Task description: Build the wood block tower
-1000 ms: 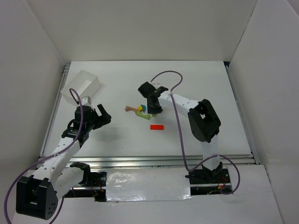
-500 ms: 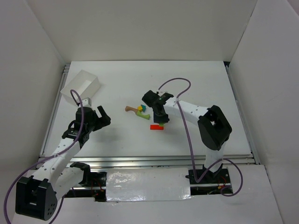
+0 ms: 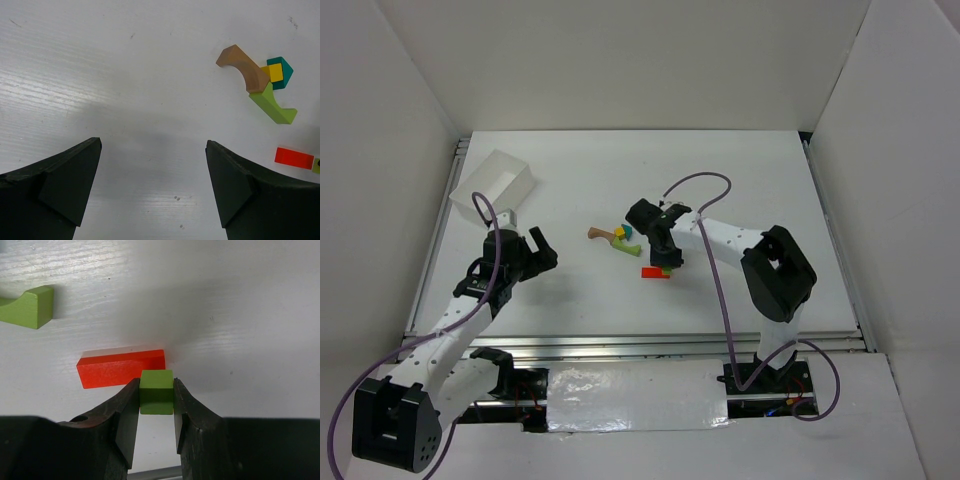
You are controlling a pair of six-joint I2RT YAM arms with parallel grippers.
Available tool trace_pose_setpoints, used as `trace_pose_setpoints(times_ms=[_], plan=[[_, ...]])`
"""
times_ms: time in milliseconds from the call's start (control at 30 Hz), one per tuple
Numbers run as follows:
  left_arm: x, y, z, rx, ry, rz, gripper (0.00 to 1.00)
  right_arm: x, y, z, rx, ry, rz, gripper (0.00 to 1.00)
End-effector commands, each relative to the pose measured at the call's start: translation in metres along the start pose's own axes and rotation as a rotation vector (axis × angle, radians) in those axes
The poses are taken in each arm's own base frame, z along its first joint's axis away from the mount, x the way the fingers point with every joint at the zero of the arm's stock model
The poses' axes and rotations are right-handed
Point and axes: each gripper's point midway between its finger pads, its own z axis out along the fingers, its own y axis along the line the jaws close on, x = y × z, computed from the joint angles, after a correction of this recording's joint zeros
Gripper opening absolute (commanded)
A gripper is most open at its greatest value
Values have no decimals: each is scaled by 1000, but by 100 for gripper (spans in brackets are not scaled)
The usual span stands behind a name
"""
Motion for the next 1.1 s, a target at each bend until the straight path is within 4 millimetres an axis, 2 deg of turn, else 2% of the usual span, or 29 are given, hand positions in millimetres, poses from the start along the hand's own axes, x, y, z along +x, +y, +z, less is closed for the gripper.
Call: trace_pose_setpoints(times_ms=[0, 333, 667, 1067], plan=[[-11, -7, -2, 23, -41, 4, 99, -11, 8, -5, -47, -50, 48, 29], [-10, -9, -3, 35, -45, 16, 99, -10, 14, 4, -57, -50, 55, 29], [-10, -9, -4, 33, -48, 16, 99, -6, 4, 6, -14, -44, 68, 30], [-11, -12, -5, 43, -53, 22, 99, -7, 4, 9, -25, -68, 110, 31]])
